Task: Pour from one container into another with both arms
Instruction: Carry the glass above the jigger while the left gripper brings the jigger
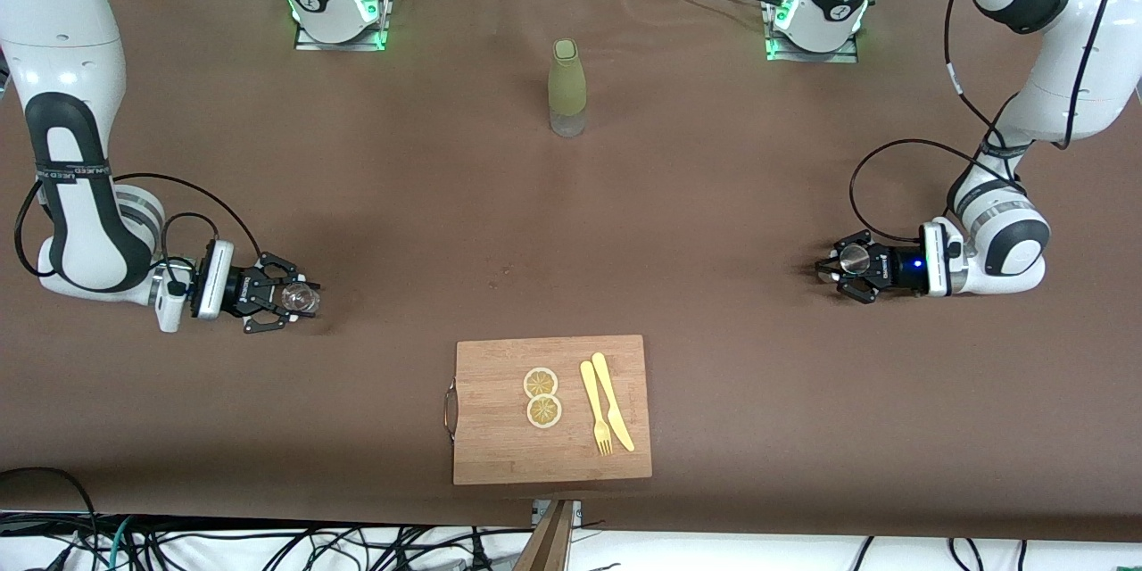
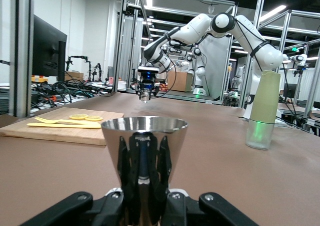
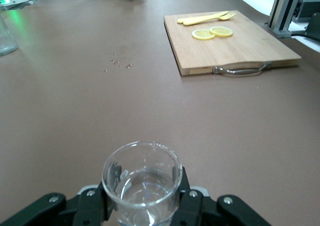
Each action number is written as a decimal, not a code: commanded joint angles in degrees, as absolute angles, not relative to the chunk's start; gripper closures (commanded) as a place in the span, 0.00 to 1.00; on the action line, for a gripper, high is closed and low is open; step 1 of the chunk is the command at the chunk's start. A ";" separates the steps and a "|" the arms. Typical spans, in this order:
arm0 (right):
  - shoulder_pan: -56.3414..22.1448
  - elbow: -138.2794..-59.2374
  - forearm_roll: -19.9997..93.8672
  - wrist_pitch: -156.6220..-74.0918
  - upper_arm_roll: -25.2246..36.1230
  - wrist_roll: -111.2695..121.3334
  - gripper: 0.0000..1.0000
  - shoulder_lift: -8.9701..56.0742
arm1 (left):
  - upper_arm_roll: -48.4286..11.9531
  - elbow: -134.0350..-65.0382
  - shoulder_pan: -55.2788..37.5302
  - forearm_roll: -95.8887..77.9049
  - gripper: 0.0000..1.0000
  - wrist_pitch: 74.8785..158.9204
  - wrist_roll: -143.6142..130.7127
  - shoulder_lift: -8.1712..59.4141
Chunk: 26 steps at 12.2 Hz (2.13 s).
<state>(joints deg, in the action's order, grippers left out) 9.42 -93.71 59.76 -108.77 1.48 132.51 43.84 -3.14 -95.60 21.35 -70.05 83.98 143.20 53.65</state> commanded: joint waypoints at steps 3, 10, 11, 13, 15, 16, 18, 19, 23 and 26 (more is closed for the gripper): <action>5.28 -94.40 60.12 -109.16 1.49 125.78 0.75 39.03 | -2.55 -96.77 16.01 -75.49 1.00 84.02 140.63 51.24; -2.36 -94.39 60.47 -115.30 1.50 117.61 0.75 35.60 | -2.55 -100.36 3.71 -87.26 1.00 94.46 140.54 47.82; -3.94 -94.48 60.38 -116.70 1.49 115.86 0.75 35.16 | -2.55 -101.76 1.95 -89.45 1.00 95.44 140.54 46.94; -7.02 -94.48 60.47 -119.60 1.49 113.39 0.75 34.72 | -2.55 -103.62 -1.74 -94.11 1.00 97.98 140.71 45.71; -9.48 -94.48 59.94 -121.80 1.49 111.37 0.75 34.37 | -2.55 -103.97 -5.25 -98.33 1.00 99.92 140.98 45.62; -10.88 -94.48 59.85 -123.21 1.49 110.75 0.75 34.37 | -2.55 -103.97 -6.93 -100.70 1.00 101.32 141.15 45.62; -13.52 -94.48 59.85 -126.81 1.58 109.00 0.75 34.37 | -2.55 -103.71 -10.44 -105.70 1.00 103.87 141.15 45.62; -15.10 -94.40 59.68 -128.22 1.58 107.51 0.75 34.37 | -2.55 -103.54 -12.03 -107.47 1.00 105.19 141.24 45.62; -19.59 -94.40 56.78 -132.18 1.49 101.70 0.75 34.28 | -2.55 -102.92 -17.91 -115.47 1.00 110.03 141.33 45.70; -22.58 -94.39 54.50 -134.73 1.41 97.05 0.75 34.19 | -2.55 -101.78 -22.13 -122.23 1.00 113.46 142.82 45.97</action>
<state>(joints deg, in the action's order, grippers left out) -20.84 -93.57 56.49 -133.27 1.13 100.51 35.62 -3.23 -101.37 -19.28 -118.06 111.35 141.12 47.37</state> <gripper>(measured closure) 0.502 0.907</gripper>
